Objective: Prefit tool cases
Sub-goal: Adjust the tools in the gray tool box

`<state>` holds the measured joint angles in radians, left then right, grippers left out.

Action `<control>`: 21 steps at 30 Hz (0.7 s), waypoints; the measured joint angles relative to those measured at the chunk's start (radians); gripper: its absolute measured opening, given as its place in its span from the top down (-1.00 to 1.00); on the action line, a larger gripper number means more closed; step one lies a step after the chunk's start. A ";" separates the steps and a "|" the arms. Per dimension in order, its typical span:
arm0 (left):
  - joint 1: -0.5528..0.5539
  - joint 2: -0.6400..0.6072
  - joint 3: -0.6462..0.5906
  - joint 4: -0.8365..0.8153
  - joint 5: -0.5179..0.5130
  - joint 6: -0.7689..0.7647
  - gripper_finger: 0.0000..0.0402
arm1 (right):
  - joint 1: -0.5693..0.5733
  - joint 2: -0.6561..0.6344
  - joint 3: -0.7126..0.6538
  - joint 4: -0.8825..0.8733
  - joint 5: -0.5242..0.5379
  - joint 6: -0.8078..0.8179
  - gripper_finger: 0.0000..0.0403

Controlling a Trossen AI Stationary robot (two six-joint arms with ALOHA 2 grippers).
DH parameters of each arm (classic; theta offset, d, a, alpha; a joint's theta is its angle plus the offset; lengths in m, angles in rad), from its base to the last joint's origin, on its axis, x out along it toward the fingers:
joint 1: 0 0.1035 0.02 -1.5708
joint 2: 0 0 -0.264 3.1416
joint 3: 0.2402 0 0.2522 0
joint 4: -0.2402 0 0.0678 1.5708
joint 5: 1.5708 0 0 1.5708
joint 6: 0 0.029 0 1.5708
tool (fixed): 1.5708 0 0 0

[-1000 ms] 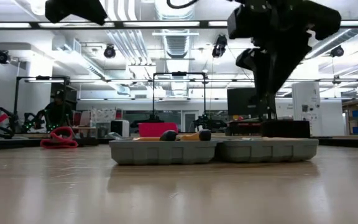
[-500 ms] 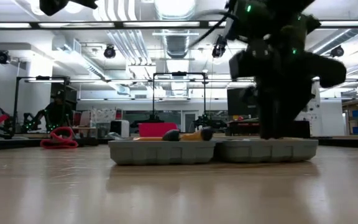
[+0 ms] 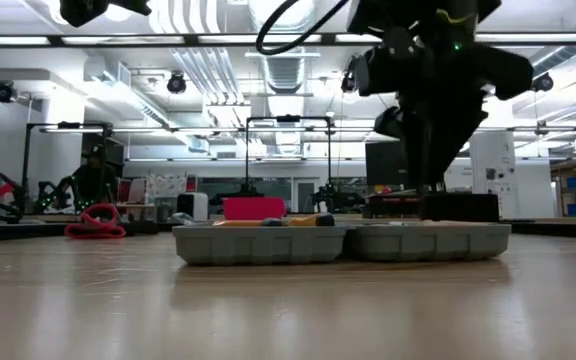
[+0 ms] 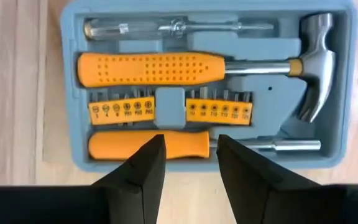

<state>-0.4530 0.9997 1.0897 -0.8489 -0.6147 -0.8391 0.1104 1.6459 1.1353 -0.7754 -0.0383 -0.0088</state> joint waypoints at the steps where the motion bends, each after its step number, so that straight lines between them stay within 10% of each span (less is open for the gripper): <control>1: 0.000 0.000 0.000 0.000 0.000 0.002 0.63 | 0.000 0.000 0.010 -0.015 0.000 -0.003 0.36; 21: 0.000 0.000 0.000 -0.014 -0.001 0.004 0.61 | 0.000 -0.005 0.105 -0.142 -0.004 0.011 0.36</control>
<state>-0.4530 0.9997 1.0893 -0.8631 -0.6155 -0.8352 0.1108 1.6409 1.2404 -0.9176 -0.0418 0.0027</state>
